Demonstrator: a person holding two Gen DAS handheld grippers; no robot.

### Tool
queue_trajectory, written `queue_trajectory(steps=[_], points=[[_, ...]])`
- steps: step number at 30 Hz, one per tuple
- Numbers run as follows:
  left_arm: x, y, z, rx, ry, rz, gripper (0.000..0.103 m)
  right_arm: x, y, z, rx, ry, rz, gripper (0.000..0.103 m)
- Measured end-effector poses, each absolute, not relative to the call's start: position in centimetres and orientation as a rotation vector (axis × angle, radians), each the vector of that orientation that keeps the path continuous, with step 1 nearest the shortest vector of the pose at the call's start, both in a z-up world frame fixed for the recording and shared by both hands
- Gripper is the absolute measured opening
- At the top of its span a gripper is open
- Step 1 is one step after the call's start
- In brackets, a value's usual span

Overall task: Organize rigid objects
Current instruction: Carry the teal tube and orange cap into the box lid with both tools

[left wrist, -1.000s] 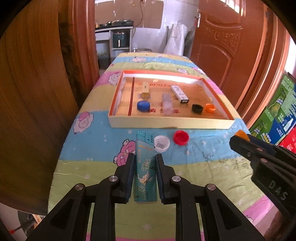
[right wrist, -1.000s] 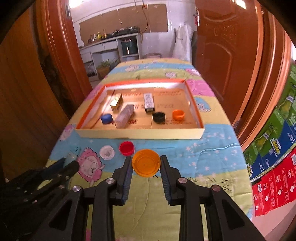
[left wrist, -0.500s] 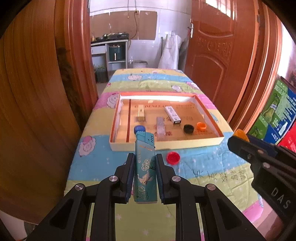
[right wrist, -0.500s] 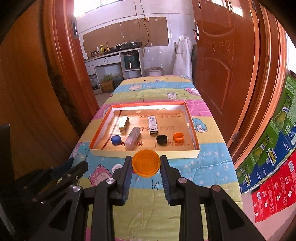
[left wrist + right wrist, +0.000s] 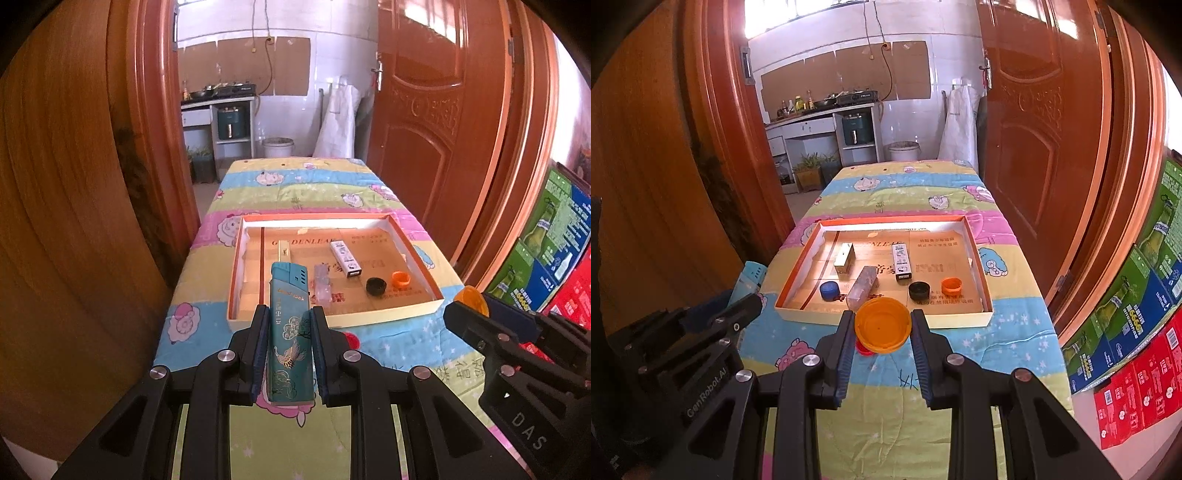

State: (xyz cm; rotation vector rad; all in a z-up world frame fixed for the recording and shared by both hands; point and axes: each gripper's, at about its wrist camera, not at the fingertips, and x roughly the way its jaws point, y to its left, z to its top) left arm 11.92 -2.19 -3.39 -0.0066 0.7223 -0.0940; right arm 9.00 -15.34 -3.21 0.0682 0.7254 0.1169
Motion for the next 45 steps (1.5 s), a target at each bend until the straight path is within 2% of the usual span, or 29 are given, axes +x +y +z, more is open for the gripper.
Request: queue_trajectory(steps=[22, 45], points=[[12.7, -2.8, -3.1, -0.009, 0.734, -0.127, 0.023, 9.8, -15.2, -3.5, 0.067, 0.738, 0.125, 0.03], [15.5, -2.7, -5.3, -0.035, 0.78, -0.114, 0.023, 12.2, -15.5, -5.1, 0.08, 0.755, 0.139, 0.03]])
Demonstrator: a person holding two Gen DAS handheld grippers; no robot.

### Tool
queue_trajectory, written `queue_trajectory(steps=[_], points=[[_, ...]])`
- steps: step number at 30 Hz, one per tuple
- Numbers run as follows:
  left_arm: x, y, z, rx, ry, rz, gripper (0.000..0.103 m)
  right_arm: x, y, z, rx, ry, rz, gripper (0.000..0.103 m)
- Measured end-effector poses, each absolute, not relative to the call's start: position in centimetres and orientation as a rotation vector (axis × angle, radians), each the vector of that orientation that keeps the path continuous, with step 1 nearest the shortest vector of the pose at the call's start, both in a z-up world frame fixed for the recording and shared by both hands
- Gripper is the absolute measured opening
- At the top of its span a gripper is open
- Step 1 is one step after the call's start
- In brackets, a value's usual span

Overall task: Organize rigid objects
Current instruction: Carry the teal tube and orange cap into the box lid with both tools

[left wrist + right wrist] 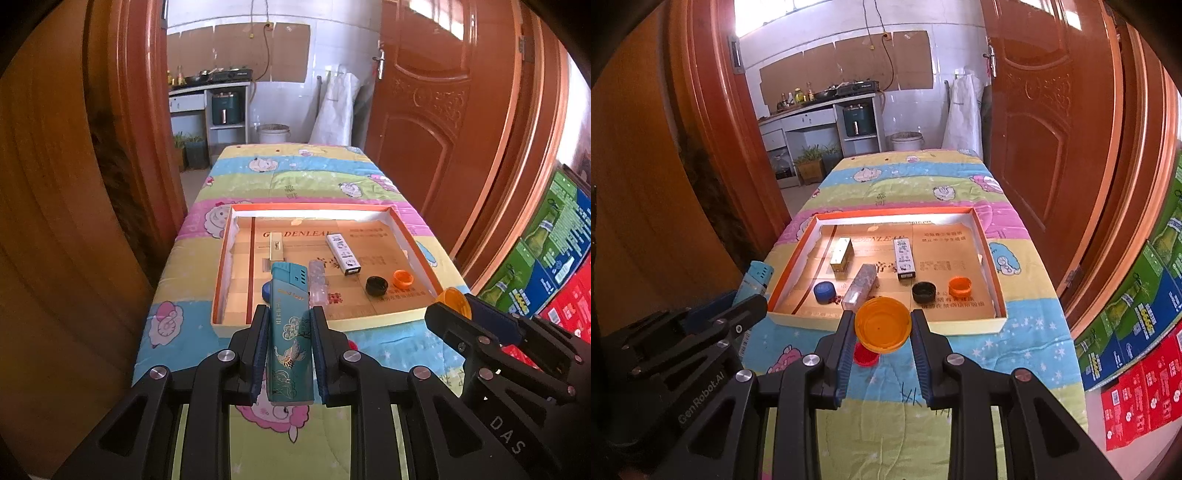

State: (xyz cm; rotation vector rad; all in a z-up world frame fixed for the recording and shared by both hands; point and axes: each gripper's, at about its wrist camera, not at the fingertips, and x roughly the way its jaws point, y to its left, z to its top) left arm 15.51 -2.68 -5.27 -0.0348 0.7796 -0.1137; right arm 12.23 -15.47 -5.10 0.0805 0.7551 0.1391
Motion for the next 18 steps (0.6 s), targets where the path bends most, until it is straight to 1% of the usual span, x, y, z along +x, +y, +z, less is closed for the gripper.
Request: queue_trajectory(steps=[5, 18], points=[[17.2, -2.9, -6.4, -0.041, 0.8, -0.114, 0.023, 13.7, -15.7, -5.7, 0.084, 0.747, 0.152, 0.03], [23.2, -2.8, -9.6, -0.068, 0.852, -0.097, 0.023, 19.5, -16.3, -8.7, 0.107, 0.793, 0.16, 0.03]])
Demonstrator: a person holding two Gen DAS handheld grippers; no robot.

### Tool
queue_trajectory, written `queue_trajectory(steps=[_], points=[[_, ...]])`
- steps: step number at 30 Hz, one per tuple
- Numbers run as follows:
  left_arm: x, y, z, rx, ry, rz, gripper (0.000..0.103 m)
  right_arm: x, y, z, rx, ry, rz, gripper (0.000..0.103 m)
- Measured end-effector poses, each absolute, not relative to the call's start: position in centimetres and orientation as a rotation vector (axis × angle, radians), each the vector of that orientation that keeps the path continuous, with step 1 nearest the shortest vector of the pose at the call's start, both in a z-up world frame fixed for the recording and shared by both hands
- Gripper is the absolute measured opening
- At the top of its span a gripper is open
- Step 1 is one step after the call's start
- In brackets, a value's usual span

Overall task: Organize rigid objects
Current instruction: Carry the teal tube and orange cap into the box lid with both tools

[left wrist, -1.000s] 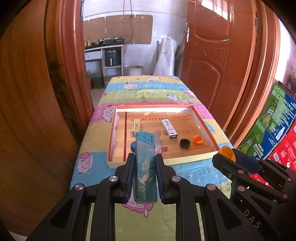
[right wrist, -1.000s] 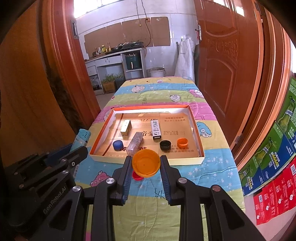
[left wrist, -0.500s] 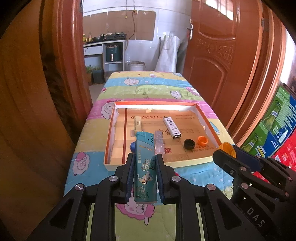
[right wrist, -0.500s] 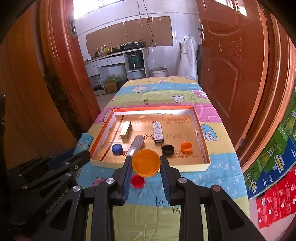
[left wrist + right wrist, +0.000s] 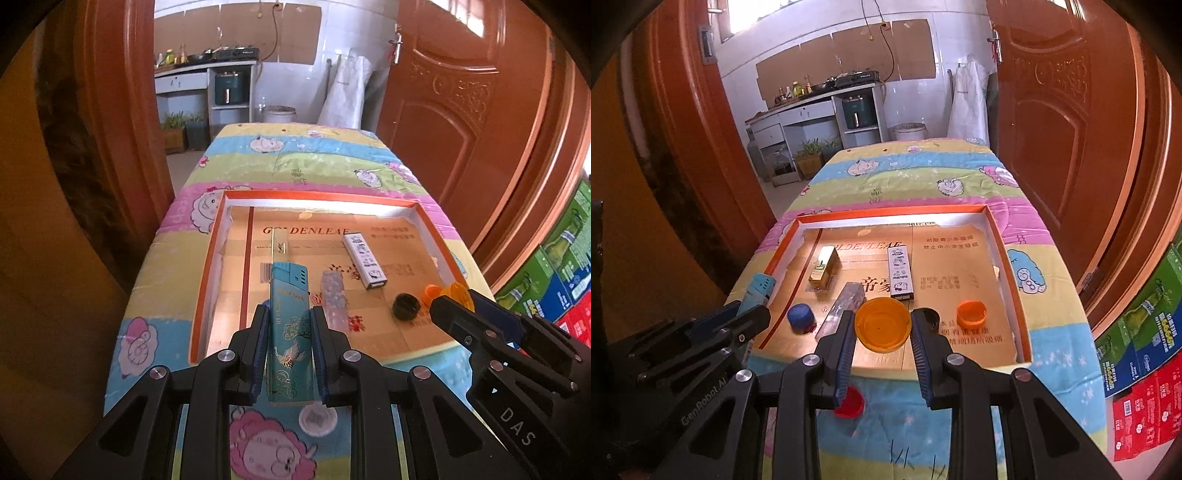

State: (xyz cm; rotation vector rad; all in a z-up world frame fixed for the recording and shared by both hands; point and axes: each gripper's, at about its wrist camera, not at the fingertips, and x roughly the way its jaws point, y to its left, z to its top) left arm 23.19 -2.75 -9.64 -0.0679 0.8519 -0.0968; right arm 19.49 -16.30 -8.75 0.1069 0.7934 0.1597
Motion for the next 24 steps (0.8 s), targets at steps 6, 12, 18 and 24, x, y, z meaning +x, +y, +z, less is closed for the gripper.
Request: queue_trajectory(steps=[6, 12, 18, 24], points=[[25.3, -2.5, -10.8, -0.081, 0.874, -0.096, 0.023, 21.5, -16.7, -9.8, 0.119, 0.799, 0.156, 0.03], [27.3, -2.4, -12.0, -0.086, 0.91, -0.091, 0.023, 23.5, -17.7, -10.4, 0.122, 0.803, 0.137, 0.03], [29.0, -2.3, -12.4, -0.113, 0.929, -0.095, 0.022, 25.3, -18.9, -10.9, 0.13, 0.808, 0.11, 0.03], [31.5, -4.0, -12.4, -0.116, 0.944, -0.162, 0.022, 27.2, -20.0, -11.4, 0.153, 0.833, 0.104, 0.03]])
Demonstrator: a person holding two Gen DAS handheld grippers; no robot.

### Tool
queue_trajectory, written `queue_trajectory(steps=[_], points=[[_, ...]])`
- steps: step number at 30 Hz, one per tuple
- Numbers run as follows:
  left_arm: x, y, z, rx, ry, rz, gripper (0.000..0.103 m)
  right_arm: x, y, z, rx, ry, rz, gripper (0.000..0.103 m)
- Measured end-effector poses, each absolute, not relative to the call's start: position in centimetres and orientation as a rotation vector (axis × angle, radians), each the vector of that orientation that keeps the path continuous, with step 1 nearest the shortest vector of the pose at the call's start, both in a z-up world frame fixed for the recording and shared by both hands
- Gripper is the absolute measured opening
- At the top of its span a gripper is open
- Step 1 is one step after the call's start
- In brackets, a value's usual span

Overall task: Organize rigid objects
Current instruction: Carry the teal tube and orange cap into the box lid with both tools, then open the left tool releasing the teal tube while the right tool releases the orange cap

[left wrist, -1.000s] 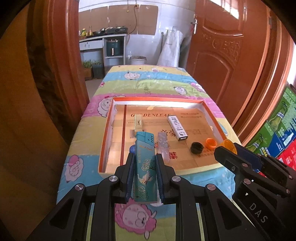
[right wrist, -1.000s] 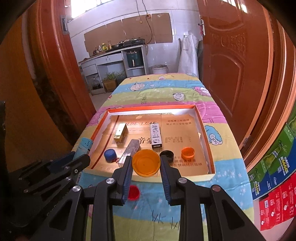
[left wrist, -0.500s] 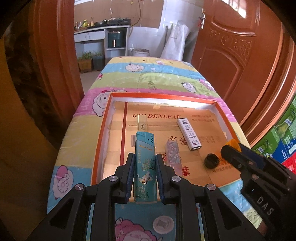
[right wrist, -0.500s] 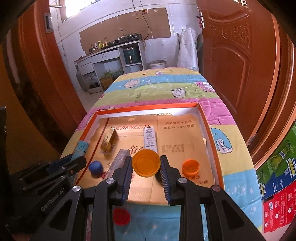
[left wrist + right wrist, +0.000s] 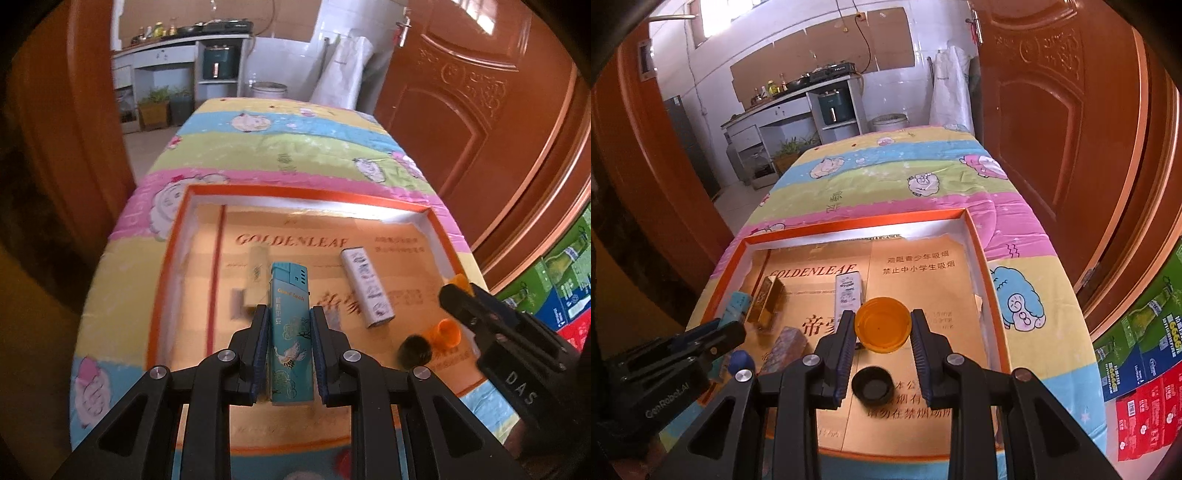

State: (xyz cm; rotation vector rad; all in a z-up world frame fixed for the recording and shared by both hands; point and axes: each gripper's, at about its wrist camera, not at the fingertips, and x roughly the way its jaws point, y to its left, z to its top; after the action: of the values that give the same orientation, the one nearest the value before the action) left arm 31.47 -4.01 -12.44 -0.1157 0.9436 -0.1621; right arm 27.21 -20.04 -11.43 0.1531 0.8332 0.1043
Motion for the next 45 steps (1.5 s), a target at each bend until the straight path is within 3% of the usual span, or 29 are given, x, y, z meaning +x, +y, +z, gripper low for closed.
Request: queue_trajectory(steps=[17, 37, 45], points=[[37.4, -7.0, -14.2, -0.04, 0.996, -0.17, 0.023, 32.3, -20.4, -13.7, 0.124, 0.913, 0.096, 0.03], [38.0, -7.2, -16.7, -0.012, 1.014, -0.136, 0.023, 33.8, -20.3, -16.2, 0.088, 0.984, 0.058, 0.03], [38.1, -6.5, -16.7, -0.069, 1.013, -0.157, 0.031, 33.6, -20.1, -16.3, 0.064, 0.977, 0.047, 0.03]])
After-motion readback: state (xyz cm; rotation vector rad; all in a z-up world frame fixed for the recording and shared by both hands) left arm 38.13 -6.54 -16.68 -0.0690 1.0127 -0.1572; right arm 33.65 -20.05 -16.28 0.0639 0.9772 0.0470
